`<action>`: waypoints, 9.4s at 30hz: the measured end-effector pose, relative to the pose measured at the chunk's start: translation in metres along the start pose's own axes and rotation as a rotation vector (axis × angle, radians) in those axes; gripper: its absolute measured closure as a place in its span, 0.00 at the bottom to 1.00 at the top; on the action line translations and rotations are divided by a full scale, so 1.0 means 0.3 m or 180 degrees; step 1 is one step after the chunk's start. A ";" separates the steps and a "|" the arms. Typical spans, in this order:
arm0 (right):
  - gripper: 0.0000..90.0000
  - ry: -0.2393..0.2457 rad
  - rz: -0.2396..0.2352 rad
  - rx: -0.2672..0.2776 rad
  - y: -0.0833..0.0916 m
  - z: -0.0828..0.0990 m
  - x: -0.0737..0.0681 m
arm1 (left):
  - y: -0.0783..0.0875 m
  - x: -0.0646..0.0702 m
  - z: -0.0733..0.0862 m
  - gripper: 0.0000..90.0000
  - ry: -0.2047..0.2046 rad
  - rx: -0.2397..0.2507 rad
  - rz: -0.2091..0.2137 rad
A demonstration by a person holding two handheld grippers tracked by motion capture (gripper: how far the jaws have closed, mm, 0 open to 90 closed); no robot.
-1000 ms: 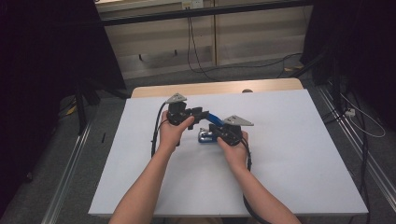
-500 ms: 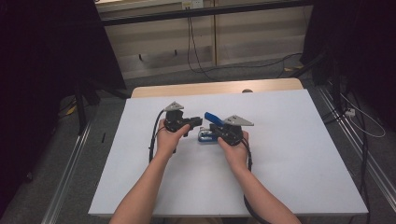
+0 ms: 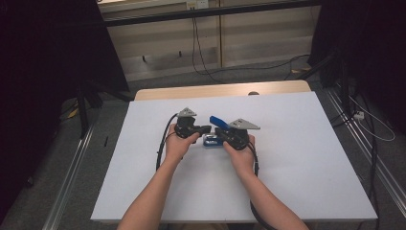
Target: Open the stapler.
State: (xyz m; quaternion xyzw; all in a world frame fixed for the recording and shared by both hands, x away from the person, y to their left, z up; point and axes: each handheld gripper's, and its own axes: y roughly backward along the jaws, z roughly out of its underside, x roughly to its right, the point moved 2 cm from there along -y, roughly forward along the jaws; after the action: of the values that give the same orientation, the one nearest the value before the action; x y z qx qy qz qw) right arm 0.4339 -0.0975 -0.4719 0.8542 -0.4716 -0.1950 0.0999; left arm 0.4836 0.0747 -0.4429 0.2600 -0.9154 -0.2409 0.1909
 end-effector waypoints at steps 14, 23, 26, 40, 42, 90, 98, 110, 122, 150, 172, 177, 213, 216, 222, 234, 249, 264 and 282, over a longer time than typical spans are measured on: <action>1.00 0.0069 0.0003 -0.0044 -0.012 0.001 -0.025 | -0.006 0.011 0.027 1.00 -0.0125 -0.0144 -0.0071; 1.00 0.0102 0.0070 0.0028 0.004 -0.023 -0.022 | -0.017 0.013 0.043 1.00 -0.0149 -0.0143 -0.0105; 1.00 0.0073 0.0065 0.0047 0.012 -0.026 -0.017 | -0.019 0.013 0.046 1.00 -0.0165 -0.0162 -0.0117; 1.00 0.0148 0.0226 0.0148 0.040 -0.023 -0.014 | -0.024 0.011 0.067 1.00 -0.0186 -0.0107 -0.0129; 1.00 0.0173 0.0277 0.0176 0.051 -0.026 -0.008 | -0.024 0.009 0.071 1.00 -0.0148 -0.0072 -0.0107; 1.00 0.0105 0.0638 -0.0113 0.172 -0.048 0.130 | -0.025 0.018 0.065 1.00 -0.0251 -0.0148 -0.0147; 1.00 0.0028 0.0671 -0.0289 0.163 -0.007 0.164 | -0.024 0.021 0.065 1.00 -0.0291 -0.0147 -0.0173; 1.00 0.0056 0.0488 -0.0337 0.201 0.003 0.200 | -0.014 0.044 0.051 0.89 -0.0336 -0.0068 -0.0102; 0.76 0.0409 0.0372 -0.0476 0.312 0.037 0.202 | 0.073 0.065 0.021 0.39 -0.0198 -0.0088 -0.0361; 0.20 0.0479 0.0495 -0.0597 0.447 0.104 0.168 | 0.373 0.099 0.252 0.13 0.0041 0.0243 -0.0484; 0.58 0.0609 0.0307 -0.0773 0.414 0.118 0.165 | 0.397 0.075 0.277 0.13 0.0106 0.0276 -0.0578; 0.65 0.0606 0.0415 -0.0714 0.425 0.095 0.207 | 0.396 0.074 0.278 0.13 0.0120 0.0276 -0.0568; 1.00 0.0745 0.0028 -0.1127 0.408 0.136 0.169 | 0.408 0.056 0.274 0.14 0.0304 0.0385 -0.0624; 1.00 0.0769 -0.0072 -0.1156 0.418 0.143 0.149 | 0.408 0.056 0.274 0.14 0.0303 0.0386 -0.0624; 0.88 0.0913 -0.0078 -0.1129 0.417 0.137 0.144 | 0.411 0.054 0.274 0.14 0.0304 0.0391 -0.0631; 0.60 0.1043 -0.0173 -0.1100 0.355 0.119 0.162 | 0.411 0.051 0.277 0.14 0.0314 0.0361 -0.0632; 0.86 0.0871 -0.0421 -0.1195 0.390 0.131 0.160 | 0.415 0.052 0.278 0.14 0.0312 0.0376 -0.0641; 0.88 0.0903 -0.0383 -0.1196 0.371 0.127 0.157 | 0.425 0.048 0.276 0.14 0.0305 0.0387 -0.0672; 0.88 0.1004 -0.0447 -0.1219 0.365 0.124 0.158 | 0.420 0.040 0.274 0.14 0.0287 0.0382 -0.0656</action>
State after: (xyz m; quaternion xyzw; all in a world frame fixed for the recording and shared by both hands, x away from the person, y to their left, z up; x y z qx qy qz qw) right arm 0.3567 -0.1957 -0.4780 0.8702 -0.3442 -0.1515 0.3183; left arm 0.3868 0.1904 -0.4390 0.3741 -0.8871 -0.1921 0.1902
